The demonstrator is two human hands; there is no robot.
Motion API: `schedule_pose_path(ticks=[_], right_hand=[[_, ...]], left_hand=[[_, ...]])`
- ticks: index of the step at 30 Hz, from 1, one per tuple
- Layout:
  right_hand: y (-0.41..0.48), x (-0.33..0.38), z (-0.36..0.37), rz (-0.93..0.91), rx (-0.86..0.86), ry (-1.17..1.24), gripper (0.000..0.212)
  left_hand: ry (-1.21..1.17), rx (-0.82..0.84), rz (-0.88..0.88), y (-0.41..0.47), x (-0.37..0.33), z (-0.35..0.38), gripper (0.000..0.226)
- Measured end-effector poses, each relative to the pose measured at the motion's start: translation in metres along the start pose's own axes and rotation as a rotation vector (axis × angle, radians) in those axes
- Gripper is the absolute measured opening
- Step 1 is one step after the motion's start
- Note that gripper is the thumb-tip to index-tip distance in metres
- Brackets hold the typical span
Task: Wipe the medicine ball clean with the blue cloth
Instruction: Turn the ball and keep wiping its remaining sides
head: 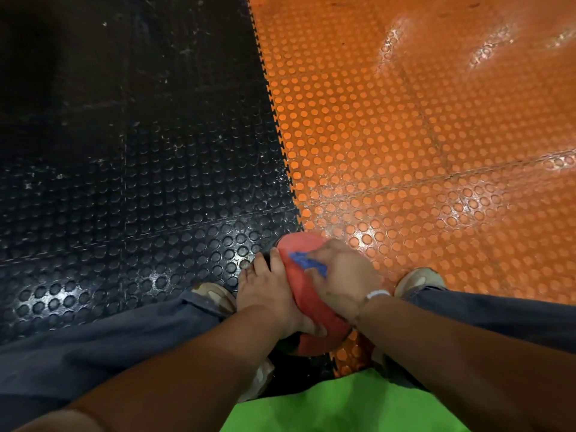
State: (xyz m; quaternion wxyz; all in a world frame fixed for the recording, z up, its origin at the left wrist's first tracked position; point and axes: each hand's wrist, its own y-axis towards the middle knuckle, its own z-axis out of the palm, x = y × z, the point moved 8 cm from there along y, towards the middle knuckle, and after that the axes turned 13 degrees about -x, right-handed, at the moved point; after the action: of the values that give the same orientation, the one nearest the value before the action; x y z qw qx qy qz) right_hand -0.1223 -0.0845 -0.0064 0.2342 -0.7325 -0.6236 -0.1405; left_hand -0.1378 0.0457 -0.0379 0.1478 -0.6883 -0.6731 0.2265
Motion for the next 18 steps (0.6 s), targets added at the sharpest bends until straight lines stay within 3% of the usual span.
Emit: schedule_pose_path(ticks=[2, 7, 9, 12, 13, 16, 18], right_hand=[[-0.001, 0.003, 0.002, -0.042, 0.007, 0.016, 0.031], [0.019, -0.077, -0.004, 0.532, 0.036, 0.131, 0.031], [0.023, -0.06, -0.004, 0.441, 0.056, 0.13, 0.024], [0.014, 0.001, 0.007, 0.017, 0.106, 0.025, 0.026], [0.013, 0.01, 0.009, -0.045, 0.102, 0.002, 0.028], [0.022, 0.001, 0.006, 0.024, 0.097, 0.077, 0.026], [0.023, 0.001, 0.005, 0.001, 0.113, 0.112, 0.024]], left_hand=[[0.017, -0.004, 0.018, -0.002, 0.002, -0.001, 0.16], [0.068, 0.016, 0.063, -0.003, -0.003, 0.004, 0.157], [0.069, 0.024, 0.072, 0.0, -0.004, 0.006, 0.158], [0.065, 0.039, 0.08, 0.002, -0.002, 0.006, 0.155], [0.058, 0.046, 0.085, 0.003, -0.004, 0.003, 0.153], [-0.121, 0.041, -0.002, 0.013, -0.008, -0.009, 0.136], [-0.213, 0.044, -0.068, 0.021, -0.006, -0.011, 0.141]])
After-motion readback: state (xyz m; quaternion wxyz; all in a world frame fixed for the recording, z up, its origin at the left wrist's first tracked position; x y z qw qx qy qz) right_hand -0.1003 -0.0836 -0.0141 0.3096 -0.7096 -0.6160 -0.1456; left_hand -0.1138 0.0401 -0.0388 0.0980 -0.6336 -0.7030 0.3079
